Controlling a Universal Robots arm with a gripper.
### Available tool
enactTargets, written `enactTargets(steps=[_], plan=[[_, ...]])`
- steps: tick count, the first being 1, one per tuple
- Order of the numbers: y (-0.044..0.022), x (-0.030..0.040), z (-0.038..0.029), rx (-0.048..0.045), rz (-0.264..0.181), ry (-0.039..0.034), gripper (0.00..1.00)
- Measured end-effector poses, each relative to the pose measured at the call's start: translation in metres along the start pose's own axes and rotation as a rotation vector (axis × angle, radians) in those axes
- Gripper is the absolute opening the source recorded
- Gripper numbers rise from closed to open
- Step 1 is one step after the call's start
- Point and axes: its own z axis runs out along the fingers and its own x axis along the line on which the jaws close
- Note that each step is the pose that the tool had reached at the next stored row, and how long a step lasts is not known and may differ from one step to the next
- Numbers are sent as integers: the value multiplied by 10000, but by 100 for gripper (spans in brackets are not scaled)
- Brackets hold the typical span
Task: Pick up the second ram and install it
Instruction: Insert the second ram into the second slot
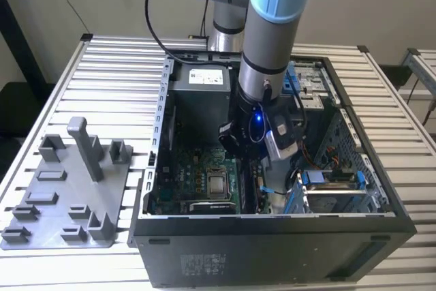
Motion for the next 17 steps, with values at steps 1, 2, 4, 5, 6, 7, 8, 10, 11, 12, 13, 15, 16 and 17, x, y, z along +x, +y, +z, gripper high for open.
enactTargets(steps=[1, 2, 4, 5, 6, 7, 8, 10, 11, 12, 13, 15, 16, 17], plan=[[0, 0, 3, 0, -1, -2, 14], [1, -3, 6, 0, -2, -3, 14], [2, -18, 10, 0, -8, -4, 14], [2, -24, 10, 2, -12, -4, 14], [3, -27, 13, 1, -16, -4, 14], [3, -27, 17, -1, -16, -4, 14], [3, -27, 22, -1, -17, -5, 14], [3, -28, 34, 4, -24, -4, 14], [3, -28, 41, 5, -28, -4, 14], [3, -26, 47, 1, -30, -5, 14], [3, -20, 50, 1, -32, -4, 14], [2, -7, 53, 3, -36, -4, 14], [2, -3, 53, 4, -36, -4, 14], [2, -3, 54, 3, -37, -5, 14]])
